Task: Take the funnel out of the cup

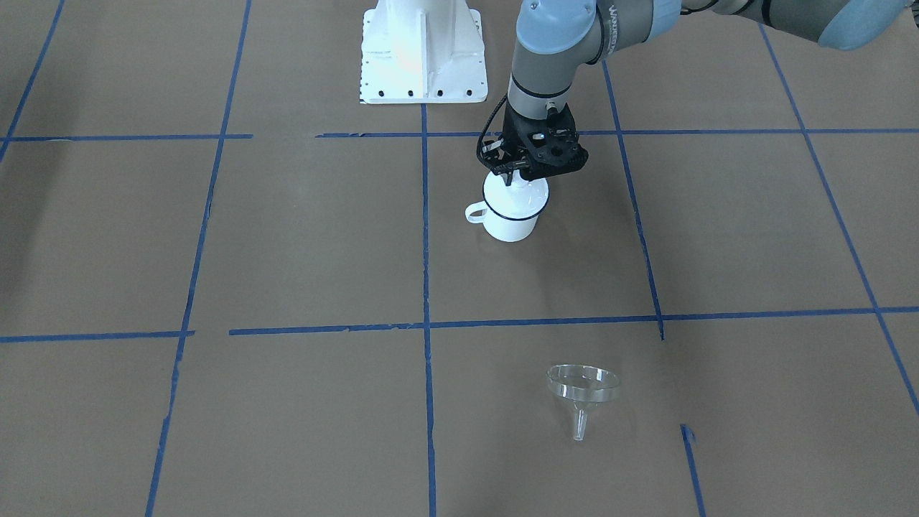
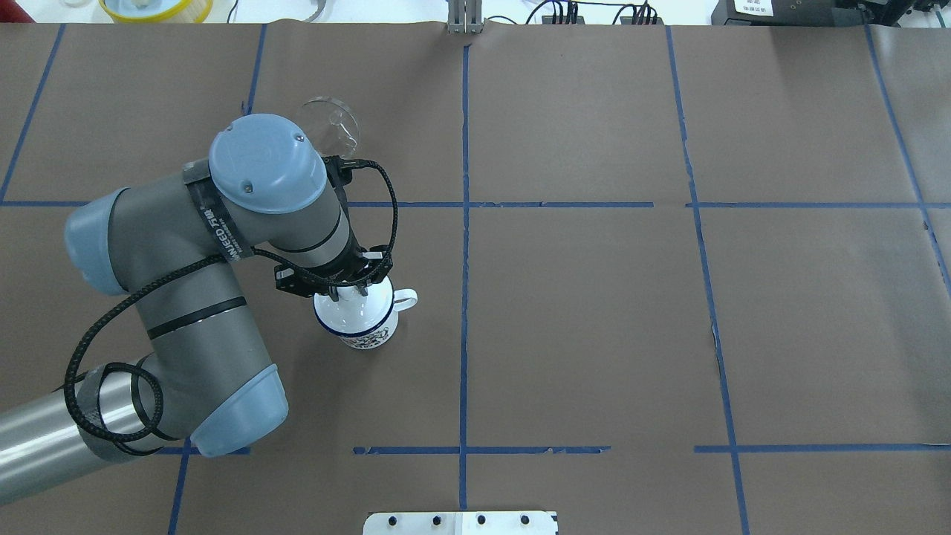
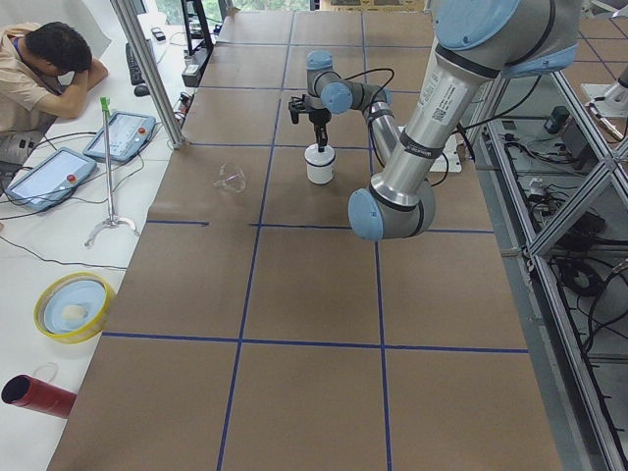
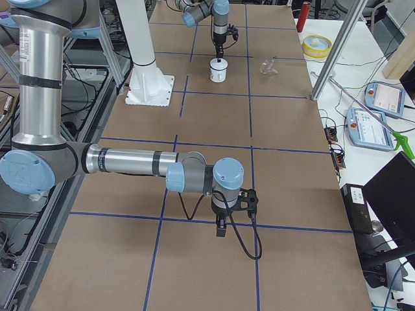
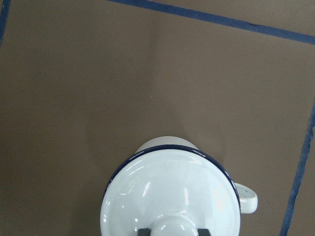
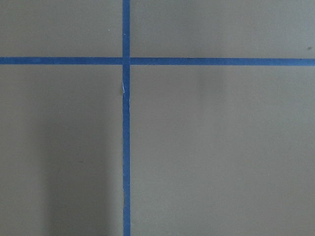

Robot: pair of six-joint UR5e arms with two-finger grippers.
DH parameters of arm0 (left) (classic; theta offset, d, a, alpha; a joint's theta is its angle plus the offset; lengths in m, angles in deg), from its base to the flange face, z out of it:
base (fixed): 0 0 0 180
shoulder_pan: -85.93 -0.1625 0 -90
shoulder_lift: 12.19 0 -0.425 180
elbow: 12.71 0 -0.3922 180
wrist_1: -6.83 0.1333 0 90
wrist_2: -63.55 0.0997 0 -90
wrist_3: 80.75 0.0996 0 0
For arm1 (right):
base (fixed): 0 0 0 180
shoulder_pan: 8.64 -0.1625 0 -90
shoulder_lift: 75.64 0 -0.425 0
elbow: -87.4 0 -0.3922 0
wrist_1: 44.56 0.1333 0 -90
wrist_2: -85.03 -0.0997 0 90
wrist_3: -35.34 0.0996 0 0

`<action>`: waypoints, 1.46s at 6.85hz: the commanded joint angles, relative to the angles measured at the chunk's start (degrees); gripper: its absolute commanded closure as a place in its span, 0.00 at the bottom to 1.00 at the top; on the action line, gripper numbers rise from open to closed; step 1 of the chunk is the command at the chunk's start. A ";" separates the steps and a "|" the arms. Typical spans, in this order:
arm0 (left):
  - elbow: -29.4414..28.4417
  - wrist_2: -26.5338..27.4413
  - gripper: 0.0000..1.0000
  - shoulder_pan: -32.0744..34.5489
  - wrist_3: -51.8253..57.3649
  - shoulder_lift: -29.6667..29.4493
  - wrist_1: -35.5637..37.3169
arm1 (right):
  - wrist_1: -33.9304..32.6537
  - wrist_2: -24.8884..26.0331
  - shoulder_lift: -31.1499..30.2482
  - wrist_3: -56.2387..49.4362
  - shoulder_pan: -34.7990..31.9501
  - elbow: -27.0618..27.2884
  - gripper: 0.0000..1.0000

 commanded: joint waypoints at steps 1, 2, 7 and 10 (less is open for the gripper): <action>-0.19 0.51 0.00 0.01 0.02 0.03 -0.23 | 0.00 0.00 0.00 0.00 0.00 0.00 0.00; 0.25 0.69 0.00 0.10 0.45 0.03 -0.23 | 0.00 0.00 0.00 0.00 0.00 0.00 0.00; 11.68 -3.17 0.00 14.74 26.06 13.19 -1.20 | 0.00 0.00 0.00 0.00 0.00 -0.09 0.00; 5.02 -20.20 0.00 34.06 50.01 21.70 -1.20 | 0.00 0.00 0.00 0.00 0.00 0.00 0.00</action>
